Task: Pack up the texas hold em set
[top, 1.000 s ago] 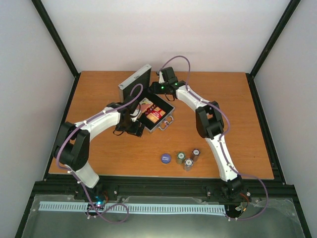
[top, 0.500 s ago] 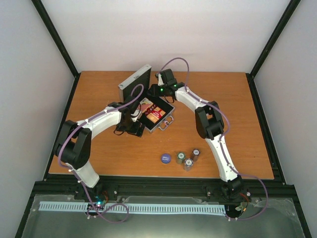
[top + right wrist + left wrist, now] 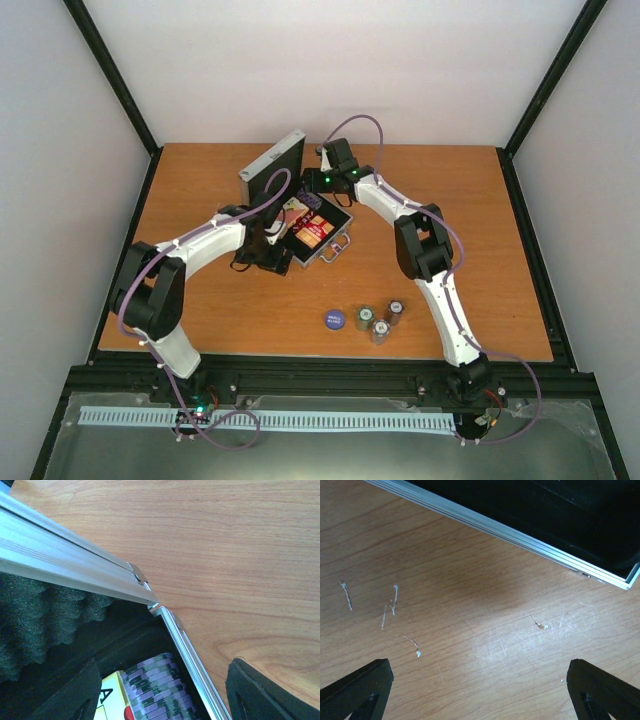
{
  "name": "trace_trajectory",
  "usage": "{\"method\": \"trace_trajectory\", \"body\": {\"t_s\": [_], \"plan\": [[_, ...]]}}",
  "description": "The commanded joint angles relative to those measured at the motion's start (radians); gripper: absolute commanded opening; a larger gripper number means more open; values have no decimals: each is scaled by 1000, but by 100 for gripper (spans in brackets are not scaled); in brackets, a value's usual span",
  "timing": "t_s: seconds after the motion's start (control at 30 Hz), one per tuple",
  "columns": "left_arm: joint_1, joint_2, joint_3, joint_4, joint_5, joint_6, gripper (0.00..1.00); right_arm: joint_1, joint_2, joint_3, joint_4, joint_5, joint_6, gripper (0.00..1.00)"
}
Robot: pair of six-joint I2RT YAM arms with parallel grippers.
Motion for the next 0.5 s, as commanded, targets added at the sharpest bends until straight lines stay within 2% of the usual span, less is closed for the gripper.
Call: {"method": "trace_trajectory", "body": {"t_s": [0.0, 0.2, 0.47], "plan": [[10, 12, 42, 1, 6, 19, 98, 1, -63, 14, -14, 33, -19, 69], [10, 13, 53, -2, 7, 20, 98, 1, -197, -96, -120, 145, -56, 77], [10, 32, 73, -3, 7, 30, 98, 6, -471, -465, -348, 317, -80, 80]]}}
